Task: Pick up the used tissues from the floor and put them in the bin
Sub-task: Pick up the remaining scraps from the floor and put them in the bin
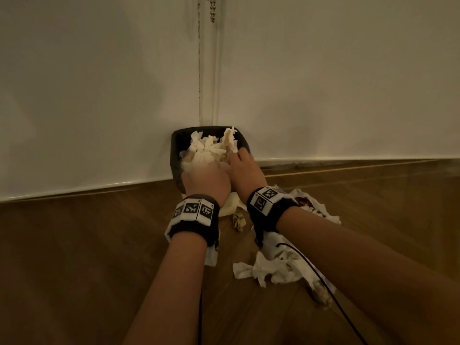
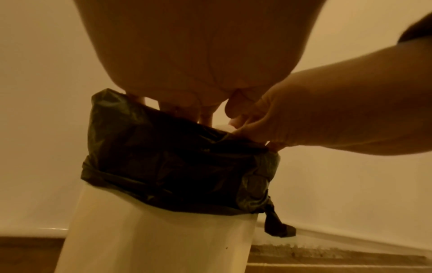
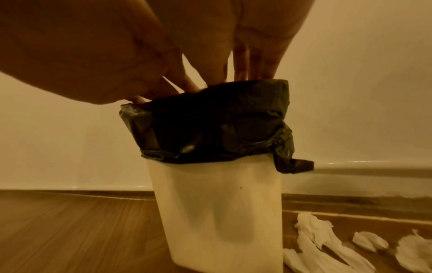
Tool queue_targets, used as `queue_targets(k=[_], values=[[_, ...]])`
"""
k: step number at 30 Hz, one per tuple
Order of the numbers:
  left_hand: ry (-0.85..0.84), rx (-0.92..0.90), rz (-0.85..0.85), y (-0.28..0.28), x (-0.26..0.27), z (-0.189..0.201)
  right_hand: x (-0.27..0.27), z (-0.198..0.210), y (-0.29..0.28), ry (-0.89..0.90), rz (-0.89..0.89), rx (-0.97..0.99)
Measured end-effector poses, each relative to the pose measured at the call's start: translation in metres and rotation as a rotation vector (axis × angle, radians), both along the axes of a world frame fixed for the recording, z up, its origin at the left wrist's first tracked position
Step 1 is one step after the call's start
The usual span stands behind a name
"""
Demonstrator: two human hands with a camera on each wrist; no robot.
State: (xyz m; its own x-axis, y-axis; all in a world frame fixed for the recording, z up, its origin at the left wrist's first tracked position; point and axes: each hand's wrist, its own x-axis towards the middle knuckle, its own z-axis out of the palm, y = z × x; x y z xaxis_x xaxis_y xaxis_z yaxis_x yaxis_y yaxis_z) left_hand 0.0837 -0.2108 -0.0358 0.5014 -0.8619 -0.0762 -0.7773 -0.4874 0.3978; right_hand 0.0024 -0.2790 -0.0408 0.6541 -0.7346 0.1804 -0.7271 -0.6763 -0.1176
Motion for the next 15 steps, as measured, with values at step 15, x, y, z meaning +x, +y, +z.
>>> queue_targets(k=[15], values=[[0.172, 0.173, -0.061, -0.023, 0.026, 0.007, 0.028, 0.022, -0.015, 0.569, 0.238, 0.437]])
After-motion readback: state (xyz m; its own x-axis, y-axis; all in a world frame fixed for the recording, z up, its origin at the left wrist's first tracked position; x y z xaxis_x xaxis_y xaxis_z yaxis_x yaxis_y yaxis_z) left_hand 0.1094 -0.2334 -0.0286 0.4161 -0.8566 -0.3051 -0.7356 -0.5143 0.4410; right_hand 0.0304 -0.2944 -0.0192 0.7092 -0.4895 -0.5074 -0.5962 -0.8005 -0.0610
